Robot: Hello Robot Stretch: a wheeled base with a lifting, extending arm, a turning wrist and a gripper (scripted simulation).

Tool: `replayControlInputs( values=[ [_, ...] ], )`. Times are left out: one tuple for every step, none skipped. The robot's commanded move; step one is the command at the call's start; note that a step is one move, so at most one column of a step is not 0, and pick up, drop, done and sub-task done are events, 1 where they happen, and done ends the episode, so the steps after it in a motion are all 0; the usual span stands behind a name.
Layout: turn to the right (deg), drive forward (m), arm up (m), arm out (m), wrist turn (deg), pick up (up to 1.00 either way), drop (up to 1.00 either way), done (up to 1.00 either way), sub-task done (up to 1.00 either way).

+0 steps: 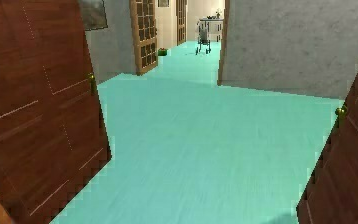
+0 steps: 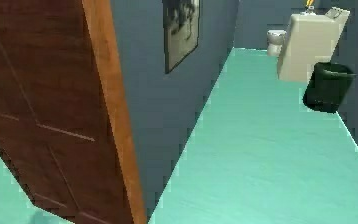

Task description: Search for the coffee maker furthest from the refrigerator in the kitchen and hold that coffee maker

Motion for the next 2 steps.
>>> replayControlInputs(
  values=[
    [0.0,1.0,0.0,0.0,0.0,0.0,0.0,0.0,0.0],
    [0.0,1.0,0.0,0.0,0.0,0.0,0.0,0.0,0.0]
  ],
)
